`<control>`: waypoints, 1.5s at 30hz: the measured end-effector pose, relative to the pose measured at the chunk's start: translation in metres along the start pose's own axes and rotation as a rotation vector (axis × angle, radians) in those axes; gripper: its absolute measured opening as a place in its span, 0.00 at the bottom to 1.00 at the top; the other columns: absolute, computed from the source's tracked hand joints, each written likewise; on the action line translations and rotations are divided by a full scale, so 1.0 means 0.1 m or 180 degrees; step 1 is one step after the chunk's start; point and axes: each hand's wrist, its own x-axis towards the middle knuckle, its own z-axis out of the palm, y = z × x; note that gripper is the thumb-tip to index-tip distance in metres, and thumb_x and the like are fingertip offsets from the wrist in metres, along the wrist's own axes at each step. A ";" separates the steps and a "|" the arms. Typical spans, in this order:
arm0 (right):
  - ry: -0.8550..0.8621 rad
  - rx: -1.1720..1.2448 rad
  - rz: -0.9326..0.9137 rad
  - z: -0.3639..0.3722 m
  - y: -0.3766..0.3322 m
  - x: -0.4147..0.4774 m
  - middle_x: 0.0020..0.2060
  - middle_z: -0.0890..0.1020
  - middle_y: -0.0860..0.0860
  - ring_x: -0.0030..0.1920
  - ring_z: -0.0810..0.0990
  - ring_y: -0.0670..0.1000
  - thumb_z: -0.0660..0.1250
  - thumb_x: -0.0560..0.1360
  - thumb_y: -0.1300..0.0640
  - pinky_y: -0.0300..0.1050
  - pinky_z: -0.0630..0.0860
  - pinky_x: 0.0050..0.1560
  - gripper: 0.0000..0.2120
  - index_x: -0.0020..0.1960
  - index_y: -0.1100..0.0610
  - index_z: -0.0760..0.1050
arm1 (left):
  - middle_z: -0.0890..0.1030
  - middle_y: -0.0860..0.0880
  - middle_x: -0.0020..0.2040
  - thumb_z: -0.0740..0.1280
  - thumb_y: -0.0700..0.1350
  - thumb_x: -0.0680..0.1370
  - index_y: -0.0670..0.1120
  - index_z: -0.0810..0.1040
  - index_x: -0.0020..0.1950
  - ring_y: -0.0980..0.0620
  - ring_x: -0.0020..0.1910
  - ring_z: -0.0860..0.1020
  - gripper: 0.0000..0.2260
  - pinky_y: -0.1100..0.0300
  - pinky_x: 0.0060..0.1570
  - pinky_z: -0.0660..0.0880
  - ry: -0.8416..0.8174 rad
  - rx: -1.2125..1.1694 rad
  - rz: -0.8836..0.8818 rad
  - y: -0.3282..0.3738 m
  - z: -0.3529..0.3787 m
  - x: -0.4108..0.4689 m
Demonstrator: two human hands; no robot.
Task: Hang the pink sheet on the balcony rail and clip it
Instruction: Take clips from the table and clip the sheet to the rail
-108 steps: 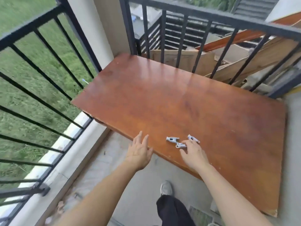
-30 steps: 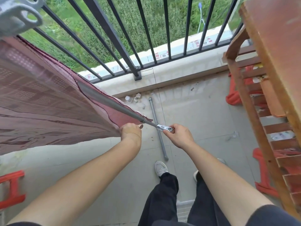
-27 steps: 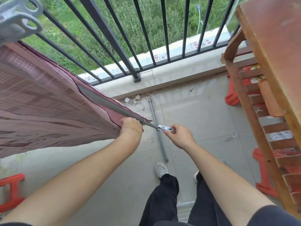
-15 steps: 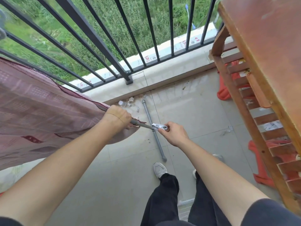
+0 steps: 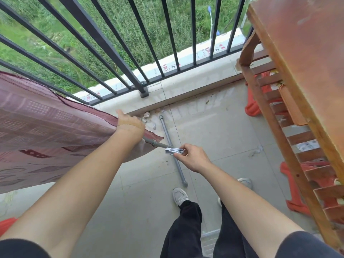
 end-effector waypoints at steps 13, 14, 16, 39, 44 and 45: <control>0.0165 -0.0158 -0.0995 0.14 -0.33 0.19 0.49 0.77 0.49 0.48 0.79 0.50 0.71 0.74 0.45 0.43 0.74 0.53 0.19 0.61 0.53 0.79 | 0.79 0.47 0.60 0.69 0.38 0.72 0.53 0.78 0.56 0.44 0.59 0.76 0.15 0.53 0.59 0.75 0.0187 -0.1908 0.0268 -0.15 0.02 0.22; 0.0189 -0.0164 -0.1013 0.15 -0.37 0.23 0.49 0.77 0.50 0.49 0.79 0.51 0.71 0.75 0.45 0.44 0.73 0.53 0.19 0.61 0.53 0.79 | 0.79 0.47 0.59 0.70 0.38 0.72 0.52 0.79 0.55 0.44 0.59 0.77 0.14 0.54 0.58 0.75 0.0131 -0.1910 0.0257 -0.15 0.03 0.23; 0.0186 -0.0204 -0.1012 0.16 -0.42 0.31 0.51 0.78 0.52 0.52 0.79 0.53 0.70 0.75 0.46 0.45 0.73 0.55 0.18 0.62 0.53 0.79 | 0.79 0.44 0.59 0.70 0.39 0.72 0.47 0.80 0.55 0.42 0.58 0.78 0.12 0.54 0.57 0.76 0.0058 -0.1816 0.0147 -0.13 0.06 0.24; 0.0337 -0.0201 -0.1780 0.06 -0.57 0.68 0.43 0.82 0.57 0.44 0.82 0.59 0.73 0.74 0.54 0.48 0.76 0.48 0.11 0.52 0.60 0.85 | 0.83 0.42 0.49 0.70 0.39 0.71 0.42 0.85 0.48 0.44 0.46 0.81 0.08 0.54 0.43 0.79 -0.0406 -0.1593 0.0107 -0.18 0.12 0.53; 0.0214 -0.0258 -0.1906 0.14 -0.73 0.76 0.45 0.82 0.56 0.46 0.82 0.58 0.72 0.75 0.53 0.49 0.76 0.50 0.12 0.54 0.59 0.85 | 0.83 0.45 0.45 0.75 0.42 0.70 0.44 0.85 0.44 0.45 0.43 0.79 0.05 0.58 0.37 0.74 -0.0276 -0.1669 0.0117 -0.20 0.16 0.56; 0.0175 -0.0297 -0.1936 0.16 -0.75 0.76 0.46 0.82 0.56 0.47 0.81 0.59 0.72 0.75 0.53 0.49 0.76 0.50 0.12 0.54 0.58 0.85 | 0.82 0.46 0.44 0.76 0.43 0.70 0.45 0.85 0.44 0.46 0.42 0.78 0.05 0.58 0.37 0.73 -0.0234 -0.1704 0.0116 -0.20 0.17 0.56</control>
